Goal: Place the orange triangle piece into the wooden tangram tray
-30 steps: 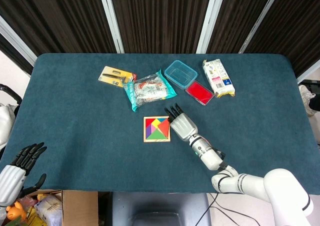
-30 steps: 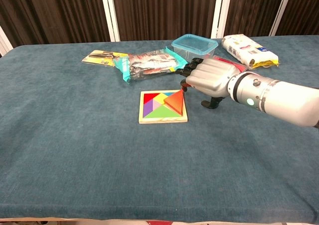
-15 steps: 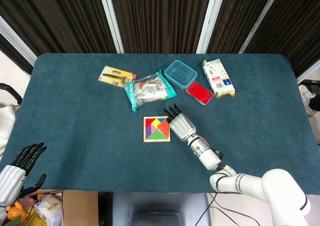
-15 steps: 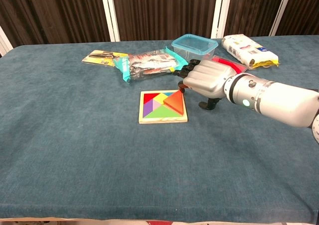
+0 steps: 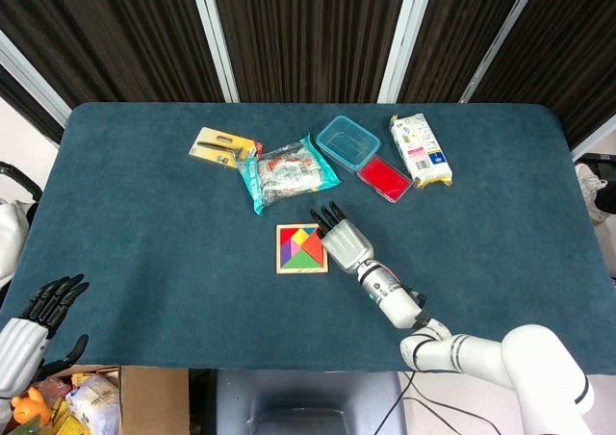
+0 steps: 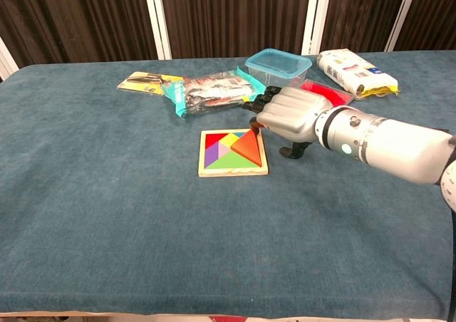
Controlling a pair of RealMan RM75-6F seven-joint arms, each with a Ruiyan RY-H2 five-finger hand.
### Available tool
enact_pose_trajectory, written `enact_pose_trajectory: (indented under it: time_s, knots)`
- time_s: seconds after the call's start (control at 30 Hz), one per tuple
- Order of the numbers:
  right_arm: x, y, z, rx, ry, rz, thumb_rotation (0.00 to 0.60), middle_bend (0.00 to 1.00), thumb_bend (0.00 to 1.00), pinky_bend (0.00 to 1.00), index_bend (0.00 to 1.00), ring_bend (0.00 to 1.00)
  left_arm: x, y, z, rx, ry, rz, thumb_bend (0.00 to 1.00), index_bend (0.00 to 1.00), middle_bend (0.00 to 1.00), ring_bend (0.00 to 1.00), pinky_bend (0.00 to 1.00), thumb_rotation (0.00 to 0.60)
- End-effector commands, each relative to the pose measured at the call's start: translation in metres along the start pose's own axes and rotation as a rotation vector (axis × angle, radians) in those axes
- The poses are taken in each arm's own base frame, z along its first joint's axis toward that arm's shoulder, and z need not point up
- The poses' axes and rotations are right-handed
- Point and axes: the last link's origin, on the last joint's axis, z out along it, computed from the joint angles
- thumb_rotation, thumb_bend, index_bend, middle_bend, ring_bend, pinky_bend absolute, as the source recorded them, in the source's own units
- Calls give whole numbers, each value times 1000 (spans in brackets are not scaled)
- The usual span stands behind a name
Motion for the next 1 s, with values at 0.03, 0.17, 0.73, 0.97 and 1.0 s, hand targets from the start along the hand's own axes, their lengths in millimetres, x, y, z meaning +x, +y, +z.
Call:
enact_pose_trajectory:
  time_s: [0.03, 0.17, 0.73, 0.97, 1.0]
  knots:
    - [0, 1, -2, -1, 3, 0, 600, 0, 515, 0, 382, 0, 0, 0, 0, -1, 1, -1, 455, 0, 25, 51, 116, 600]
    - [-1, 8, -7, -9, 11, 3, 600, 0, 515, 0, 382, 0, 1, 0, 0, -2, 2, -2, 455, 0, 25, 51, 117, 600]
    - [17, -2, 16, -14, 8, 52, 600, 0, 515, 0, 292, 0, 0, -1, 1, 3, -3, 2, 456, 0, 25, 52, 116, 600]
    - [14, -8, 15, 0, -4, 21, 600, 0, 515, 0, 328, 0, 1, -1, 1, 0, -1, -3, 456, 0, 25, 51, 117, 600]
    - [13, -8, 14, 1, -9, 13, 600, 0, 516, 0, 331, 0, 1, -1, 1, -1, -1, -3, 456, 0, 25, 51, 117, 600]
